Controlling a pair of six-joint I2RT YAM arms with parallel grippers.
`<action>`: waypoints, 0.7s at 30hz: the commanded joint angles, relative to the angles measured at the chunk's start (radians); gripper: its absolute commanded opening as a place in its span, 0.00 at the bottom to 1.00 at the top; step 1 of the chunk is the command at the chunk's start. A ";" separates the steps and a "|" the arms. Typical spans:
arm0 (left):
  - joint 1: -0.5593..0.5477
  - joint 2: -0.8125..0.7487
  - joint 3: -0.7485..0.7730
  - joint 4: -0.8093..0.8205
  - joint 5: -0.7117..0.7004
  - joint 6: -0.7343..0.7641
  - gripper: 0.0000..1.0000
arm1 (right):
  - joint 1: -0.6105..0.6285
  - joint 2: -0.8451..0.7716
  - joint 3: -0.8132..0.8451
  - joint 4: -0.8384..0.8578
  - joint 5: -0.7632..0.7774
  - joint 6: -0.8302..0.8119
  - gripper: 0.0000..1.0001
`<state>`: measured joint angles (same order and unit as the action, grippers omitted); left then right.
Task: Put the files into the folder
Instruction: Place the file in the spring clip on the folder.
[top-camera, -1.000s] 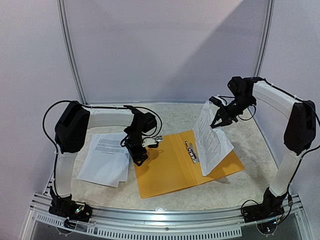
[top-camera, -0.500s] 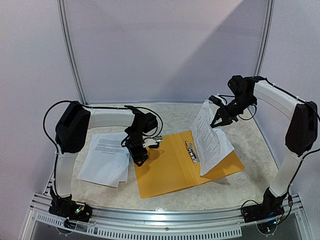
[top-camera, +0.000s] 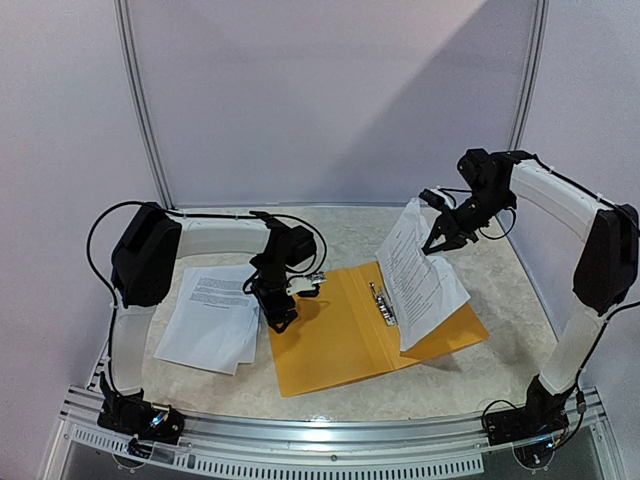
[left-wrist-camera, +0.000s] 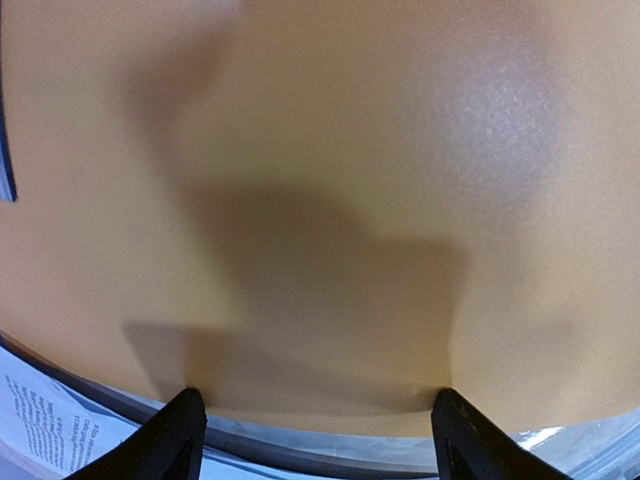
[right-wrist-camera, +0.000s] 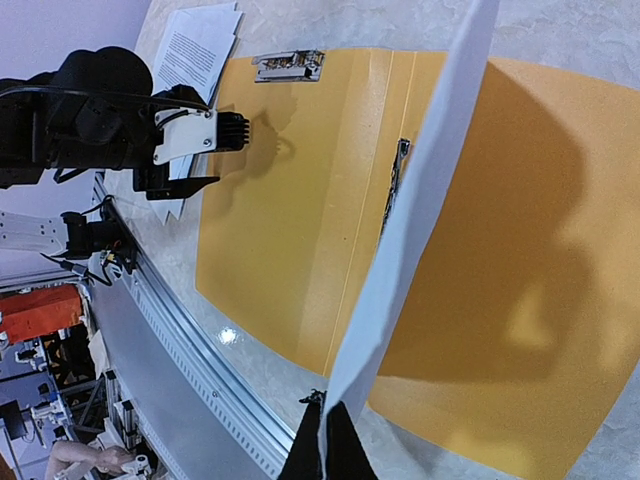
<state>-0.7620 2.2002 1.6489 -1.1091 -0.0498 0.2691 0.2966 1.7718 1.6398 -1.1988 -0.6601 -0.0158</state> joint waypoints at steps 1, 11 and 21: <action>-0.031 0.092 -0.032 0.040 -0.017 0.005 0.80 | 0.007 -0.020 -0.030 0.011 -0.003 0.001 0.00; -0.033 0.087 -0.037 0.041 -0.023 0.008 0.80 | 0.007 0.043 -0.039 0.027 -0.044 -0.033 0.00; -0.037 0.085 -0.038 0.040 -0.025 0.007 0.80 | -0.033 0.100 -0.055 0.022 -0.032 -0.076 0.04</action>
<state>-0.7662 2.2002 1.6489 -1.1095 -0.0513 0.2699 0.2844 1.8400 1.6054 -1.1831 -0.6937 -0.0673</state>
